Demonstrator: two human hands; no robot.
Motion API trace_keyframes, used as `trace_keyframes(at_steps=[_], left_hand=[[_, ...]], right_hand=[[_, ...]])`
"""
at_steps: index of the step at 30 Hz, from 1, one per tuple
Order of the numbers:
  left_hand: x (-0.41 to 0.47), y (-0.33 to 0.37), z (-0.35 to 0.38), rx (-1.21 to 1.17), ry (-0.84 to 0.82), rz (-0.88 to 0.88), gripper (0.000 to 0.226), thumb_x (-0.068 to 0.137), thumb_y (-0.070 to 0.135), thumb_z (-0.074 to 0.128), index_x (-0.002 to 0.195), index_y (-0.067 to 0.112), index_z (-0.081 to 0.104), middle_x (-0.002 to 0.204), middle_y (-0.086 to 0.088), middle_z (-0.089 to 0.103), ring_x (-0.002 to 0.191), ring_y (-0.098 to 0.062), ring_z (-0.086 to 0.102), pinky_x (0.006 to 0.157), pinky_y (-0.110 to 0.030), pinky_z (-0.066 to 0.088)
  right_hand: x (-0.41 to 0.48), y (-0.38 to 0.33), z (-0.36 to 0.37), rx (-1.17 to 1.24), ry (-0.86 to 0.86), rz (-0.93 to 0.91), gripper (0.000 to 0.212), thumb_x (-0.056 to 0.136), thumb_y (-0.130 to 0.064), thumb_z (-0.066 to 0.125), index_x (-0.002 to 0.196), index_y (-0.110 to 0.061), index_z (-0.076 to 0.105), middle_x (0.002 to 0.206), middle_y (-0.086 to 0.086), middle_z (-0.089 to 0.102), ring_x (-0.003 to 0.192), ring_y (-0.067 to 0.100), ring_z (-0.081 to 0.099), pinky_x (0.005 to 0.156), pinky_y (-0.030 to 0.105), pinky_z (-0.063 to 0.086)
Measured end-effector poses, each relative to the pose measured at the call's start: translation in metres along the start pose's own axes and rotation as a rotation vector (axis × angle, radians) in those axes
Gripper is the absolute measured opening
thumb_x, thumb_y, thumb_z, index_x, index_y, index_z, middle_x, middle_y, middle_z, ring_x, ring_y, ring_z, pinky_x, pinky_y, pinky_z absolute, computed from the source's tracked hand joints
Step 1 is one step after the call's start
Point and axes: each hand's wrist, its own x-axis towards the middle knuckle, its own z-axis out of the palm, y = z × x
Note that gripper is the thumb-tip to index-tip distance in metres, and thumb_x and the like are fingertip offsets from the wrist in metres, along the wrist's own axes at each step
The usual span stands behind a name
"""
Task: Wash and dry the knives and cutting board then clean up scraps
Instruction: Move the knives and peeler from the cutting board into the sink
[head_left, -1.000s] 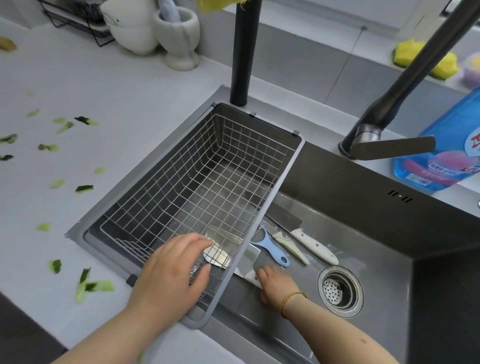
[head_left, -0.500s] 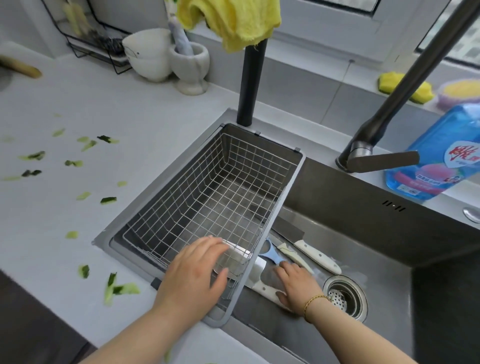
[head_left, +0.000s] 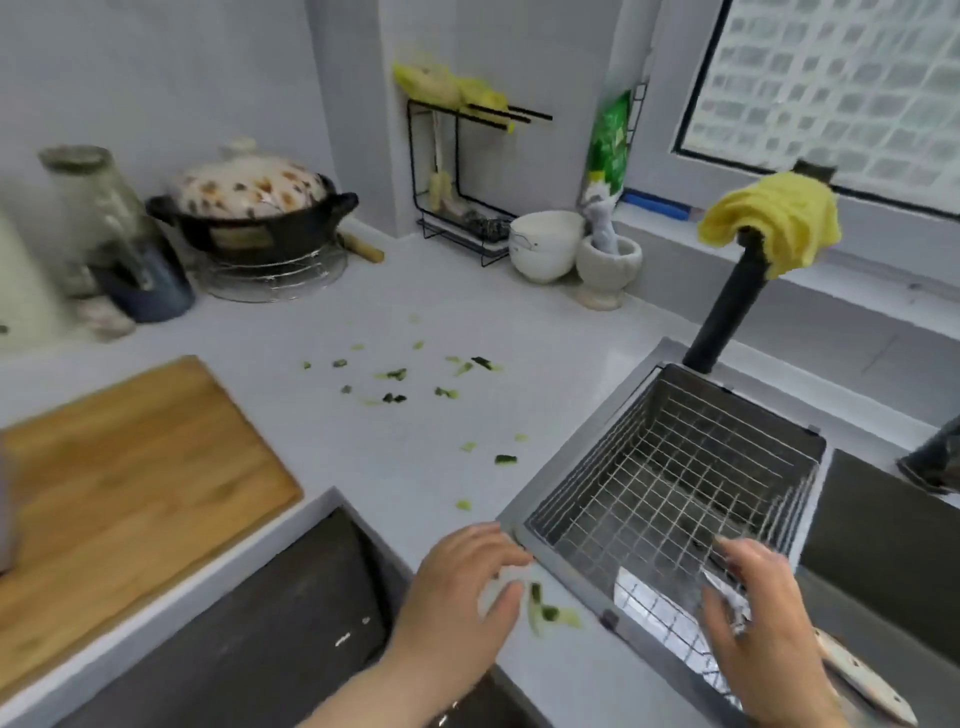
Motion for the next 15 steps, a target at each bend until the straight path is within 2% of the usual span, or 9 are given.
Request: trace_keyframes(at_steps=[2,4,6,8,10,12,15], left_hand=[[-0.020,-0.031,-0.042,-0.022,0.079,-0.053,0.053,0.062,0.061,0.021,0.098,0.043,0.056,0.099,0.048,0.033,0.107,0.038,0.015,0.090,0.007,0.011],[-0.046,-0.063,-0.085,-0.041,0.184,-0.101,0.041,0.066,0.058,0.030,0.089,0.044,0.061,0.089,0.053,0.044,0.106,0.038,0.021,0.093,0.001,0.016],[-0.065,-0.083,-0.115,0.012,0.246,-0.134,0.025,0.069,0.056,0.033,0.085,0.053,0.052,0.097,0.057,0.043,0.109,0.033,0.026,0.094,-0.006,0.022],[-0.092,-0.109,-0.146,0.060,0.315,-0.136,0.020,0.073,0.048,0.039,0.083,0.050,0.056,0.105,0.057,0.040,0.110,0.022,0.033,0.092,-0.010,0.031],[-0.116,-0.133,-0.172,0.177,0.402,-0.052,0.018,0.076,0.037,0.046,0.090,0.040,0.056,0.103,0.044,0.052,0.105,0.010,0.044,0.086,-0.008,0.040],[-0.141,-0.153,-0.196,0.232,0.477,-0.026,0.012,0.086,0.036,0.044,0.091,0.035,0.055,0.092,0.029,0.060,0.100,0.002,0.051,0.087,-0.006,0.036],[-0.179,-0.179,-0.227,0.313,0.561,-0.106,0.038,0.097,0.044,0.025,0.091,0.030,0.060,0.094,0.012,0.065,0.101,-0.007,0.052,0.089,-0.011,0.035]], right_hand=[[0.010,-0.053,0.033,0.131,-0.046,-0.065,0.045,0.069,-0.004,0.063,0.109,-0.013,0.045,0.094,0.017,0.061,0.092,0.017,0.052,0.088,0.018,0.043],[0.017,-0.112,0.072,0.233,-0.095,-0.159,0.033,0.075,-0.021,0.049,0.107,-0.015,0.046,0.098,0.005,0.057,0.092,0.012,0.048,0.091,0.015,0.036],[0.023,-0.161,0.105,0.308,-0.146,-0.238,0.030,0.074,-0.024,0.045,0.103,-0.018,0.046,0.098,-0.005,0.049,0.089,0.009,0.047,0.088,0.009,0.034],[0.024,-0.221,0.142,0.346,-0.170,-0.325,0.028,0.072,-0.025,0.045,0.099,-0.021,0.046,0.094,-0.004,0.053,0.086,0.011,0.046,0.083,0.012,0.037],[0.019,-0.274,0.172,0.375,-0.226,-0.387,0.025,0.072,-0.029,0.045,0.096,-0.025,0.045,0.084,0.000,0.063,0.085,0.011,0.046,0.080,0.017,0.040],[0.007,-0.323,0.196,0.402,-0.314,-0.457,0.025,0.072,-0.037,0.047,0.094,-0.027,0.044,0.078,-0.004,0.064,0.085,0.008,0.046,0.077,0.015,0.040],[-0.019,-0.385,0.219,0.383,-0.424,-0.580,0.032,0.069,-0.050,0.044,0.092,-0.029,0.042,0.073,-0.011,0.062,0.077,0.005,0.044,0.069,0.016,0.039]])
